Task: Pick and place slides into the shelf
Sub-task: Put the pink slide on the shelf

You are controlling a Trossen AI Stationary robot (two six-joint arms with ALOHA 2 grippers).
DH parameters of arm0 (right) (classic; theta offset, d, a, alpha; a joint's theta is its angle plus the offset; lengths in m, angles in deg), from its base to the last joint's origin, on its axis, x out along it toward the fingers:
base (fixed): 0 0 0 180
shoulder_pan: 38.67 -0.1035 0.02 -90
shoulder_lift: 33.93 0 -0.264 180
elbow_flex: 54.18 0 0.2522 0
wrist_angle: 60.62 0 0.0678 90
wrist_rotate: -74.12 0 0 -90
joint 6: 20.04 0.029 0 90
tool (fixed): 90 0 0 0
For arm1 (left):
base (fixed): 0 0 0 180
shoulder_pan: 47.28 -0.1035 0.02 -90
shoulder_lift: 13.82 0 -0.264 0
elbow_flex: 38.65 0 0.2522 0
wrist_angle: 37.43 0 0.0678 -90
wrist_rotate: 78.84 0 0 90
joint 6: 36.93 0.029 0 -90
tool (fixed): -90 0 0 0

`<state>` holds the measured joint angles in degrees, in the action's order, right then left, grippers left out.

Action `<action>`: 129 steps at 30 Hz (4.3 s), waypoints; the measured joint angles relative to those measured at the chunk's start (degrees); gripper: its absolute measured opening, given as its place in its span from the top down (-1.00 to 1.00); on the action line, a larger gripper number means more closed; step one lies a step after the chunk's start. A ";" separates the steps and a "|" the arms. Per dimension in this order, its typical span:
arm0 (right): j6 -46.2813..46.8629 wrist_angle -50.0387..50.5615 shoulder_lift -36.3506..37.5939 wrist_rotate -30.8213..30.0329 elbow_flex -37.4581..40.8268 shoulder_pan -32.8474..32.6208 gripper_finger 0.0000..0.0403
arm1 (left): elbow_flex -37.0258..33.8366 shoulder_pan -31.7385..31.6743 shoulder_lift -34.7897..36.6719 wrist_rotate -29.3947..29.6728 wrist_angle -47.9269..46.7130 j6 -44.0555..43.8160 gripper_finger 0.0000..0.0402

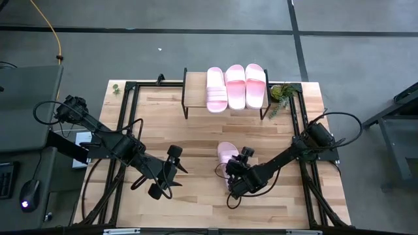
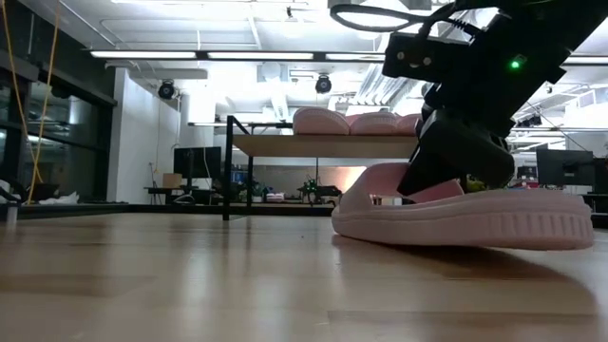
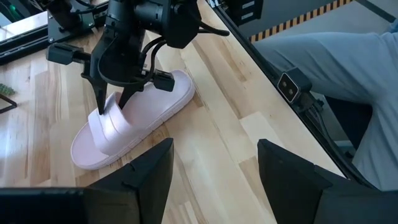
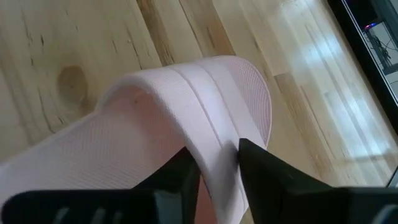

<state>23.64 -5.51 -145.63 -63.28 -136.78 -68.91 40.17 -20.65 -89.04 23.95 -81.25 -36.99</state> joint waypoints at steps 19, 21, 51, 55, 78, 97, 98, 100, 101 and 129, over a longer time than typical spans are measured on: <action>-0.21 -1.42 0.11 -0.48 0.00 0.02 0.97 | -0.01 0.00 0.00 -0.02 0.06 1.13 -0.06; -0.54 -0.99 0.72 -0.46 0.00 0.21 0.99 | 0.00 0.00 0.00 -0.04 0.18 1.59 -0.06; -36.07 -21.85 27.58 -9.31 -0.07 0.11 1.00 | 0.00 0.00 11.04 0.02 -2.17 7.78 -0.06; -47.46 -32.38 29.54 -4.92 -0.07 0.24 1.00 | 0.01 0.00 13.71 -0.05 -2.00 7.77 -0.06; -73.24 -64.44 29.94 41.99 -0.09 5.86 1.00 | 0.00 0.00 22.88 -13.27 5.17 12.15 -0.06; -76.09 -72.02 29.94 65.99 -0.09 13.02 1.00 | 0.02 0.00 20.55 -30.34 21.45 21.45 -0.06; -75.94 -72.79 29.94 66.85 -0.09 13.22 1.00 | 0.00 0.00 20.50 -29.94 22.38 22.51 -0.06; -75.67 -74.34 29.63 68.50 -0.09 13.51 1.00 | 0.00 0.00 20.42 -29.07 24.49 24.59 -0.06; -75.69 -74.86 29.51 68.56 -0.09 13.51 1.00 | 0.01 0.00 20.38 -28.06 25.59 25.66 -0.06; -76.71 -78.47 18.89 81.10 -10.85 14.49 1.00 | 0.02 0.00 9.83 -30.30 43.99 29.62 -0.06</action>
<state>-53.07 -83.98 -126.74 17.83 -147.63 -54.42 40.19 -20.65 -79.21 -6.35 -37.26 -7.37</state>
